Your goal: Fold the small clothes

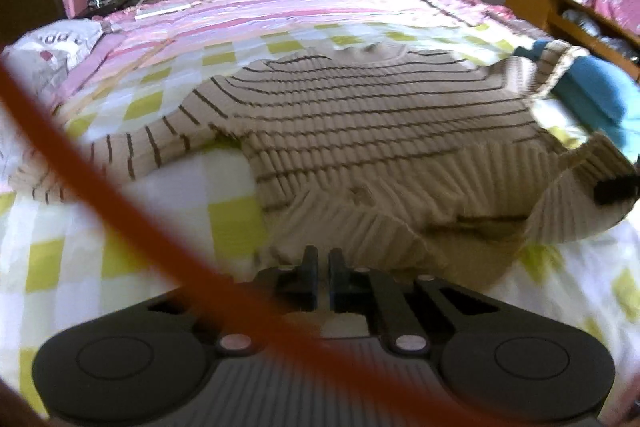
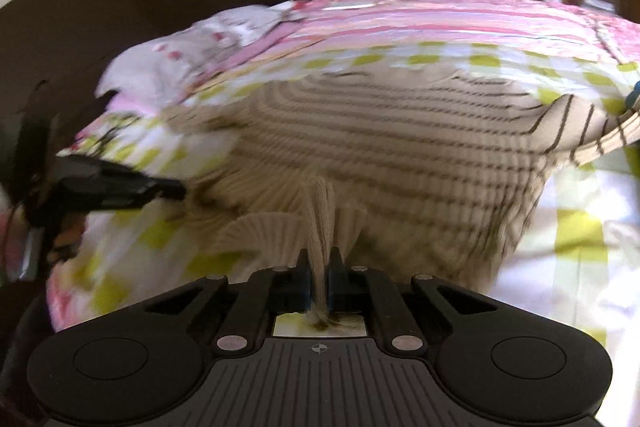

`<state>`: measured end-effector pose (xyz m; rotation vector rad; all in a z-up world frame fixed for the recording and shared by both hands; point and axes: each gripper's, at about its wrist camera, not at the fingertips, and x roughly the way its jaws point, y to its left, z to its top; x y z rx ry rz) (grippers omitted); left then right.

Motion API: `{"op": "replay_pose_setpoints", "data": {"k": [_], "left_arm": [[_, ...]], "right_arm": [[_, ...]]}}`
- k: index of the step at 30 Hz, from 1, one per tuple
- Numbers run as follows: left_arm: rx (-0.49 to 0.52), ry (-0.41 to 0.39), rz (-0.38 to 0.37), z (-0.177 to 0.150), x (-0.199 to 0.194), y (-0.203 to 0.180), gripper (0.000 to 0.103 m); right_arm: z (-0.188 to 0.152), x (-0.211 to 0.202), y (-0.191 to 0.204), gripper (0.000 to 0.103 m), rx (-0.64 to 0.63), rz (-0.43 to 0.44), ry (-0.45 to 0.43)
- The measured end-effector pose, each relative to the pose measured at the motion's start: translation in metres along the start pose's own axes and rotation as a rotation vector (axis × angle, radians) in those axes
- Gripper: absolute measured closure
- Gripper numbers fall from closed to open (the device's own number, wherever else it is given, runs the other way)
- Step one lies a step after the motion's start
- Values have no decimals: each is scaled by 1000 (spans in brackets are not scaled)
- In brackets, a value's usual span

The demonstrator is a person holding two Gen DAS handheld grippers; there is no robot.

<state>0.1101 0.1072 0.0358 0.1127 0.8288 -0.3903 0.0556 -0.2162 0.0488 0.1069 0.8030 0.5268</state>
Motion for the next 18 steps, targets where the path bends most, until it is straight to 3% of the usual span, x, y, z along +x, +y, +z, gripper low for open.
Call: {"op": "replay_pose_setpoints", "data": {"k": [3, 7, 10, 12, 18], "left_arm": [[-2, -7, -12, -17, -17, -8, 90], [20, -53, 27, -28, -35, -16, 89], [43, -95, 60, -21, -36, -16, 70], [54, -132, 66, -12, -33, -15, 51], [113, -171, 66, 20, -7, -4, 33]], "right_arm": [[-21, -13, 15, 97, -82, 27, 48], [-47, -15, 26, 97, -177, 4, 138], [-54, -15, 31, 95, -217, -21, 172], [-51, -11, 34, 91, -225, -40, 187], [-49, -14, 38, 90, -234, -63, 195]]}}
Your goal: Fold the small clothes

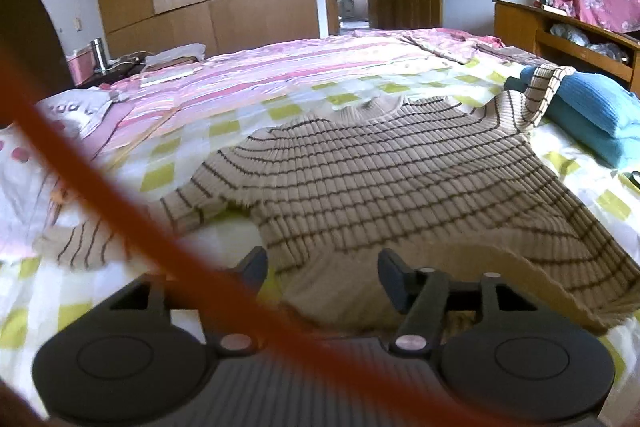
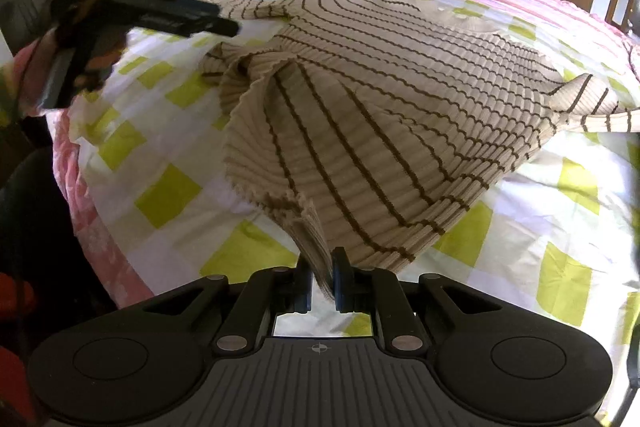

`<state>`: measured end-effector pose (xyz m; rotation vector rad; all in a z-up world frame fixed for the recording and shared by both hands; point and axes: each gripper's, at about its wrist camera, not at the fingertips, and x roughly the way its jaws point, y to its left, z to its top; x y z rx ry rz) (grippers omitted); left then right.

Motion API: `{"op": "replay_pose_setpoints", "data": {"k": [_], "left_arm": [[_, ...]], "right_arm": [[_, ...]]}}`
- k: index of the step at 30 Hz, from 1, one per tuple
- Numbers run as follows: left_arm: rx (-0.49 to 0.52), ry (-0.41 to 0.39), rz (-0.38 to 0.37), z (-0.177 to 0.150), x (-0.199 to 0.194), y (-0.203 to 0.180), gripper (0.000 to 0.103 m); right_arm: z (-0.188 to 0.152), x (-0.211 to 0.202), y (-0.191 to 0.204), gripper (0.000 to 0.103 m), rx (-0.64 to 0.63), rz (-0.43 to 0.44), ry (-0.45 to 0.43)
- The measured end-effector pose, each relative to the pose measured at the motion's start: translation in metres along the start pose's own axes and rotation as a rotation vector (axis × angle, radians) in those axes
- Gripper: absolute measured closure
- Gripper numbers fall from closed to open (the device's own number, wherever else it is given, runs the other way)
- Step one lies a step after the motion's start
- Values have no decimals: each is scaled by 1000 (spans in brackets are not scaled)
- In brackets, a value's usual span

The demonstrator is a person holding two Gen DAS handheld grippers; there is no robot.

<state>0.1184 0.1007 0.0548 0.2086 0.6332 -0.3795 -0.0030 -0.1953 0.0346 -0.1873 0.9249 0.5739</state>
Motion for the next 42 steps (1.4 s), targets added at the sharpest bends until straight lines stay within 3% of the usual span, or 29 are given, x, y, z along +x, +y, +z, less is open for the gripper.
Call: {"op": "replay_pose_setpoints", "data": {"k": [10, 14, 18, 24, 27, 33, 37, 40, 42], "left_arm": [[39, 170, -147, -1, 62, 7, 32], [-1, 214, -200, -6, 66, 12, 56], [-26, 199, -225, -10, 52, 16, 79], [-24, 202, -307, -34, 0, 5, 82], [24, 232, -288, -54, -29, -8, 82], [16, 265, -270, -75, -66, -19, 82], [-7, 214, -258, -71, -82, -20, 82], [-26, 182, -224, -67, -83, -20, 81], [-65, 161, -204, -66, -78, -20, 79]], "right_arm": [[12, -5, 4, 90, 35, 12, -39], [21, -14, 11, 90, 30, 15, -78], [28, -17, 14, 90, 15, 21, -90], [17, -16, 15, 90, -5, -26, -31], [9, -17, 17, 84, -16, -50, 0], [-7, -25, 27, 82, -39, -61, 57], [-11, -34, 26, 77, 36, -52, 23], [-15, -37, 17, 61, 143, -69, -10], [-19, -33, 9, 59, 225, -101, -23]]}}
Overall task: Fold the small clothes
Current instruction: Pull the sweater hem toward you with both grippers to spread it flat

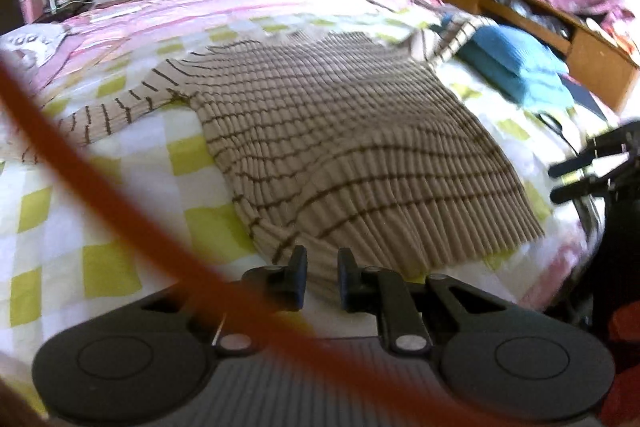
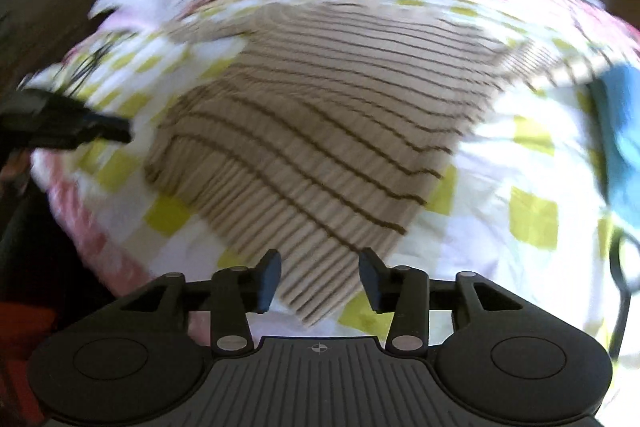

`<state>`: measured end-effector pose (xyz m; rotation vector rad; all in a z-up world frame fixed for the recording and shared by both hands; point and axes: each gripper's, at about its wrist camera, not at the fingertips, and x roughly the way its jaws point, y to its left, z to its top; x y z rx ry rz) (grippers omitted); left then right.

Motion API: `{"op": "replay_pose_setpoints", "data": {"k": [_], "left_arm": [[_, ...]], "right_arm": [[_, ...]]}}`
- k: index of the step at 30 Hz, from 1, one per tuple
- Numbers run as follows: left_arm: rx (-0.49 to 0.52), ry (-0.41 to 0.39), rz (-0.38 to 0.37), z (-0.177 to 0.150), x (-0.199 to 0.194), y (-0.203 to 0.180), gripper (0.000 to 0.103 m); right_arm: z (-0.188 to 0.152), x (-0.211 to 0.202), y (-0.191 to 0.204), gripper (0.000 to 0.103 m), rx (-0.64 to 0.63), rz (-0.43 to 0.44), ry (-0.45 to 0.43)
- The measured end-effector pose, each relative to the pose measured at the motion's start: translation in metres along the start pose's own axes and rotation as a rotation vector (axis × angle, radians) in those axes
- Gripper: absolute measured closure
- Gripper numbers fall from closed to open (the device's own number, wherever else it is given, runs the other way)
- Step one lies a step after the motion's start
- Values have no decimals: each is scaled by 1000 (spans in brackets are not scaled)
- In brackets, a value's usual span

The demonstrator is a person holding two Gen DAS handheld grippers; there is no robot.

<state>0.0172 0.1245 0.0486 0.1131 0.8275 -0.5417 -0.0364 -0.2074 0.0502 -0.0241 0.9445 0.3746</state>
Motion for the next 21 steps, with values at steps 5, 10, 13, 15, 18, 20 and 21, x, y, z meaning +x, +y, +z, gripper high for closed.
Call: {"op": "replay_pose_setpoints", "data": {"k": [5, 10, 13, 15, 18, 20, 21], "left_arm": [[-137, 0, 93, -4, 32, 6, 74], [-260, 16, 155, -11, 45, 12, 67], [-289, 12, 159, -11, 43, 9, 67], [-295, -17, 138, -9, 36, 5, 66], [-282, -40, 153, -2, 31, 0, 53], [-280, -28, 174, -1, 37, -2, 48], [-282, -17, 183, -1, 41, -2, 48]], "right_arm": [[-9, 29, -23, 59, 228, -40, 12], [-21, 45, -29, 60, 320, -19, 19], [-21, 44, -26, 68, 298, -28, 16], [-20, 43, -28, 82, 309, -18, 21], [-21, 42, -32, 96, 327, -7, 24], [-21, 40, -32, 98, 325, -16, 20], [-21, 39, -33, 98, 325, -18, 16]]}}
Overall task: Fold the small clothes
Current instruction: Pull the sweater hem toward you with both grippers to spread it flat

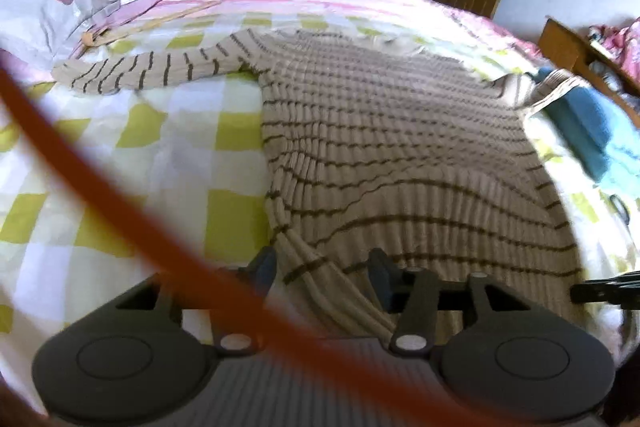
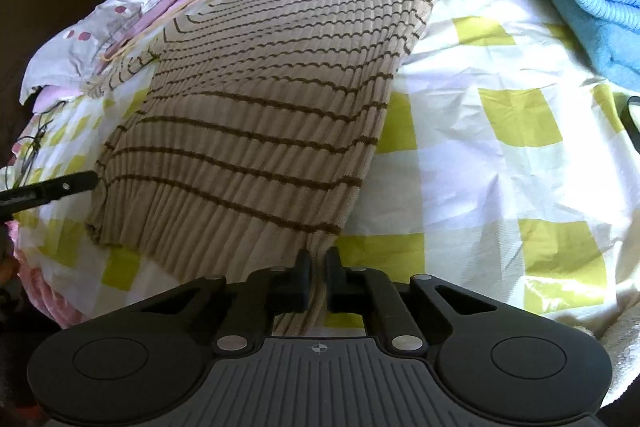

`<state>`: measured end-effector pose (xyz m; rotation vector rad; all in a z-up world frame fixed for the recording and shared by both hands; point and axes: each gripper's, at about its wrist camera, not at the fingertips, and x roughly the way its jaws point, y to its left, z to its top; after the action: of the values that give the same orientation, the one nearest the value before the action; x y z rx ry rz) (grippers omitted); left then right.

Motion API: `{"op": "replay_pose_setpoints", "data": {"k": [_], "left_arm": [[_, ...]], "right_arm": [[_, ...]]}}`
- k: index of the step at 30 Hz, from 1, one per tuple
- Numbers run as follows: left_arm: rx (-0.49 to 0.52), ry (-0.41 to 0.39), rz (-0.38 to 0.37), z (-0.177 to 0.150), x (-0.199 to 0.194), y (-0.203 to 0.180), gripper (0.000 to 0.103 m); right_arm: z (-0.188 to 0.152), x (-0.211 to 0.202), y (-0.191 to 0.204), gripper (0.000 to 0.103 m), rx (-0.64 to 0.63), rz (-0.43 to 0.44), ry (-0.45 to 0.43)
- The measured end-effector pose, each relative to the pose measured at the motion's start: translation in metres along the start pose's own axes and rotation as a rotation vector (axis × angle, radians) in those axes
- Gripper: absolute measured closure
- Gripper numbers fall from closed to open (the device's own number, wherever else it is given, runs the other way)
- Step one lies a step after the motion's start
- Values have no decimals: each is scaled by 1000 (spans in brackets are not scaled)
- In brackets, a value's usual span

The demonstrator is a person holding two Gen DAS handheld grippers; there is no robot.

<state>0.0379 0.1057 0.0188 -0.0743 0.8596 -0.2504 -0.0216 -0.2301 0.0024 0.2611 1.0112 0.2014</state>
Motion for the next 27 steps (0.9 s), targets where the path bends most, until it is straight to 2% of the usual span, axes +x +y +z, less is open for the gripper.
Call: {"op": "replay_pose_setpoints", "data": {"k": [4, 6, 8, 10, 12, 15, 20, 24, 27], "left_arm": [[-7, 55, 63, -5, 15, -4, 52], [-18, 72, 70, -7, 16, -2, 73], [-66, 81, 38, -7, 11, 8, 83], [-84, 88, 36, -8, 6, 14, 85], [-60, 106, 71, -10, 2, 16, 87], [-39, 140, 83, -15, -4, 15, 87], [-5, 166, 124, -16, -1, 9, 87], [28, 152, 115, -10, -8, 2, 85], [51, 119, 128, -5, -20, 0, 85]], "right_arm": [[-1, -8, -5, 98, -10, -24, -20], [0, -11, -10, 99, -5, -36, -23], [0, -14, -15, 99, -1, -53, -25], [1, -18, -20, 99, -1, -72, -26], [1, -22, -26, 99, -8, -92, -26], [1, -27, -29, 99, -26, -122, -17], [1, -12, -32, 98, -45, -160, 40], [8, -15, -26, 93, -69, -180, 24], [8, -27, -19, 91, -107, -229, -38]]}}
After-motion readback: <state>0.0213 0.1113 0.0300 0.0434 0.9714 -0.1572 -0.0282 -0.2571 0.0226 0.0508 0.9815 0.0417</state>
